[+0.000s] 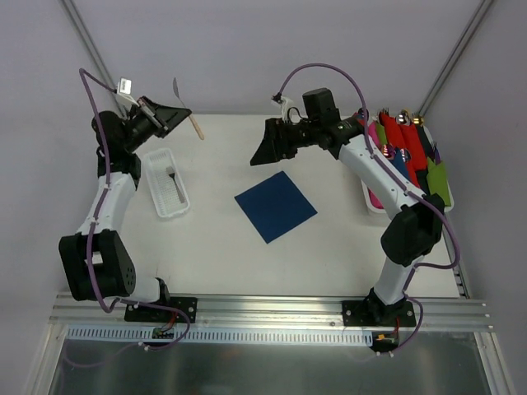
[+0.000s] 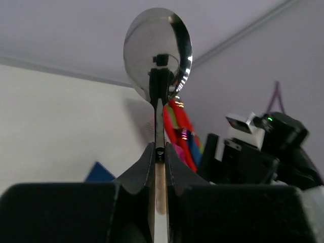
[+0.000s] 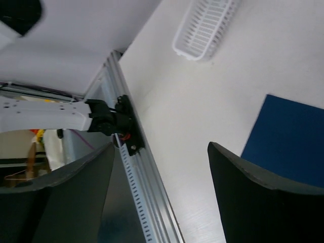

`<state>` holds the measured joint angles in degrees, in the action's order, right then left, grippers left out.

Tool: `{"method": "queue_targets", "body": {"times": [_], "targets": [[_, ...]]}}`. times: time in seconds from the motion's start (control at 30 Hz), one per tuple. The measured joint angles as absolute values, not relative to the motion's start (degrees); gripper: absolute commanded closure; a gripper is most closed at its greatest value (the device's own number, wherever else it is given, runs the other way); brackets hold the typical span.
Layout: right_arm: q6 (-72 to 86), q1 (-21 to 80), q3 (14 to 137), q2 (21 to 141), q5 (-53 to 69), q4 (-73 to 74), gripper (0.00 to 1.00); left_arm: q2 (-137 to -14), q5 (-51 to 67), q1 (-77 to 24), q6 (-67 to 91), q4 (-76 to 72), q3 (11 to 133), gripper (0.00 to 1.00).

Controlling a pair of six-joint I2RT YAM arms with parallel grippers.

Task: Place the utensils on the paper napkin and roll it up

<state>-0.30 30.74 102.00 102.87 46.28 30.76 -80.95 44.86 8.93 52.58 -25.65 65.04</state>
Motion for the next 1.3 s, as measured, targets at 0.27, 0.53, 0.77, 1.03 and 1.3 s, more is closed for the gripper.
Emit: {"method": "queue_targets", "body": {"times": [0.27,0.53,0.77,1.03,1.3], "targets": [[15.99,28.99,101.91,103.85,58.85,15.2,0.22,-93.86,45.8,3.62,88.6,-62.7,53.98,1.0],[33.58,28.62,98.43,106.83,65.28,-4.47,0.23,-95.22,42.52,-7.73,94.74,-68.03,57.21,1.0],[47.03,28.18,95.74,109.36,67.46,-18.11,0.31,-97.03,40.4,-13.02,95.44,-69.32,63.35,1.0],[59.64,25.98,91.92,109.25,67.96,-34.54,0.59,-97.95,39.09,-15.18,95.42,-69.32,63.94,1.0],[66.92,25.15,88.51,109.01,67.57,-42.57,1.0,-97.93,38.28,-15.4,94.78,-69.58,63.61,0.77]]}}
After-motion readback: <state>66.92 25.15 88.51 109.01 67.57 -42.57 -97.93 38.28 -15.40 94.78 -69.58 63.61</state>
